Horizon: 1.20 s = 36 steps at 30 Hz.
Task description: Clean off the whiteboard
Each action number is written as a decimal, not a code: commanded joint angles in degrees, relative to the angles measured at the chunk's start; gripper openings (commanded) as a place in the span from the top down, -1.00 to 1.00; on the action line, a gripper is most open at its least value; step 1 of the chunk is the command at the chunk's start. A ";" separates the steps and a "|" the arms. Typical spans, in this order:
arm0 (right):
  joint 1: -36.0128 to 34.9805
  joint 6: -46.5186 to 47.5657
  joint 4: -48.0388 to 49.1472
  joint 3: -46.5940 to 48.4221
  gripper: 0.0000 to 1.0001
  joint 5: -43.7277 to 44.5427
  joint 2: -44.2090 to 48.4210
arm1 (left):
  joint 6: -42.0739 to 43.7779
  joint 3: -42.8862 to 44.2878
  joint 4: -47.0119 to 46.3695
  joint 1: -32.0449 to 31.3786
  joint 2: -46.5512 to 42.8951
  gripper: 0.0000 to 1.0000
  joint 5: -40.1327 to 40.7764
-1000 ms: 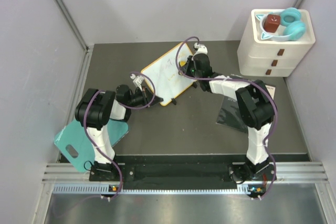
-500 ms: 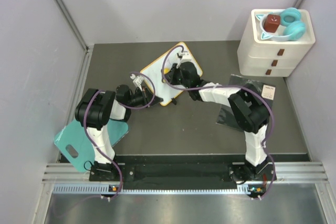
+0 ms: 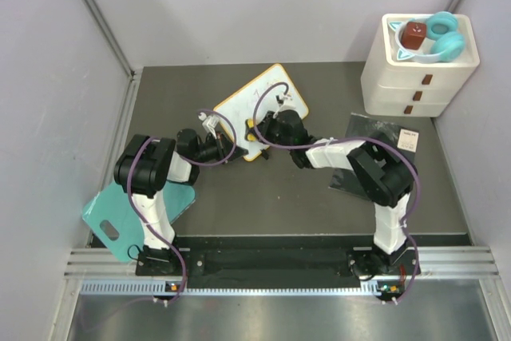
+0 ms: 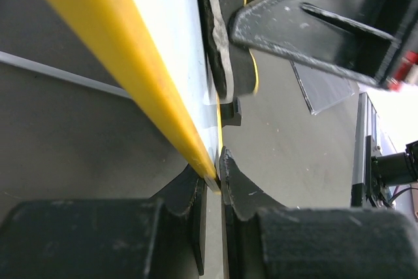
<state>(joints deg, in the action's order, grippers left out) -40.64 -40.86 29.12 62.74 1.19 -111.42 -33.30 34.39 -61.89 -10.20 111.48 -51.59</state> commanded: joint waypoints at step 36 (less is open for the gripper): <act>17.44 -5.90 -25.35 16.45 1.00 3.38 -9.96 | 7.11 -0.55 5.55 -3.25 -0.56 1.00 -9.05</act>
<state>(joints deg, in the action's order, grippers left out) -24.84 -48.03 8.73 78.26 -0.56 -116.33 -32.69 34.83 -61.43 -11.00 111.48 -52.03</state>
